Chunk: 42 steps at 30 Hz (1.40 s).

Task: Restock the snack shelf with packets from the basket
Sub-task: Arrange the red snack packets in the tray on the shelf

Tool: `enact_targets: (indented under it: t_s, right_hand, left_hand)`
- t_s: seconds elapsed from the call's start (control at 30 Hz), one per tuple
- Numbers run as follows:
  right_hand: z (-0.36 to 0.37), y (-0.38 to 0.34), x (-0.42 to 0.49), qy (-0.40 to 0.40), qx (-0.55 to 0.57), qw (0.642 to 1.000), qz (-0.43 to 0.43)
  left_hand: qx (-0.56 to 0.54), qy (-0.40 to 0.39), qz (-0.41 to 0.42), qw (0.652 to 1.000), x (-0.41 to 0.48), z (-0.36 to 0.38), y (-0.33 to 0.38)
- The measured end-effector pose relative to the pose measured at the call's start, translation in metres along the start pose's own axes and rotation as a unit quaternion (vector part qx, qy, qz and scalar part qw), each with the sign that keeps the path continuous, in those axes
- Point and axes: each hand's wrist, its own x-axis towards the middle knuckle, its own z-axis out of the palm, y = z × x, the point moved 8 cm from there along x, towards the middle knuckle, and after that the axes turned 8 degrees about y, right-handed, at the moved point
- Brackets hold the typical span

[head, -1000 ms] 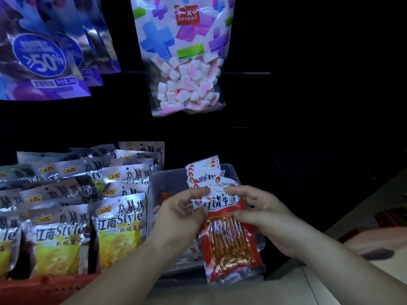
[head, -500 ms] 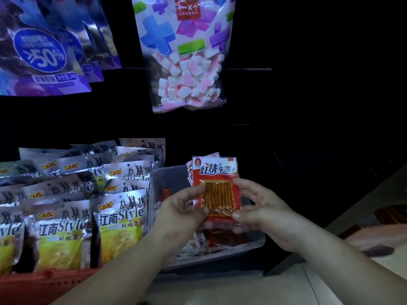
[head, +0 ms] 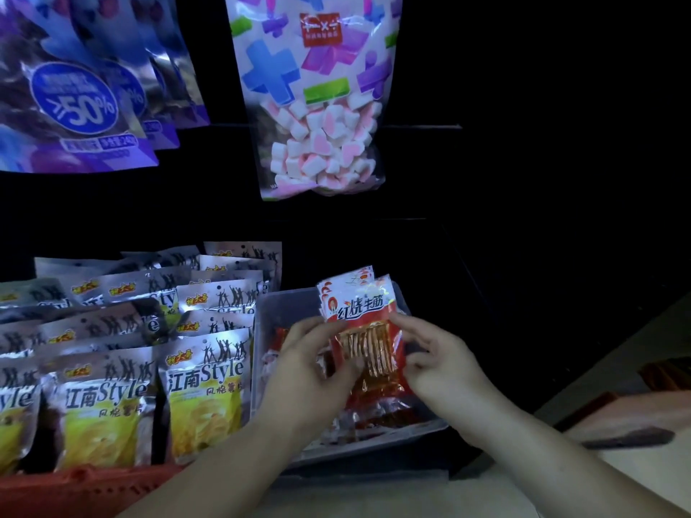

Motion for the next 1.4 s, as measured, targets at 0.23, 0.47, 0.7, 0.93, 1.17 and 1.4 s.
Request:
enact_targets:
  t_s: [0.23, 0.47, 0.7, 0.93, 1.17, 1.4]
  right_hand:
    - [0.016, -0.019, -0.003, -0.017, 0.04, 0.998, -0.046]
    - [-0.005, -0.004, 0.005, 0.031, 0.081, 0.996, 0.015]
    - [0.004, 0.003, 0.0, -0.028, 0.035, 0.999, 0.023]
    - [-0.002, 0.007, 0.003, -0.038, 0.08, 0.994, 0.057]
    - [-0.019, 0.013, 0.01, 0.072, 0.008, 0.997, 0.023]
    - [-0.006, 0.01, 0.024, 0.077, 0.154, 0.98, 0.095]
  left_hand:
    - [-0.231, -0.029, -0.109, 0.966, -0.005, 0.016, -0.004]
    - [-0.27, -0.061, -0.148, 0.949, -0.005, 0.017, -0.006]
    - [-0.21, -0.062, -0.129, 0.967, -0.007, 0.012, -0.009]
    - [-0.303, -0.026, -0.173, 0.937, -0.006, 0.01, -0.014]
    - [-0.121, -0.056, -0.063, 0.989, -0.004, 0.02, -0.014]
    - [0.051, -0.105, 0.187, 0.975, -0.017, 0.04, 0.011]
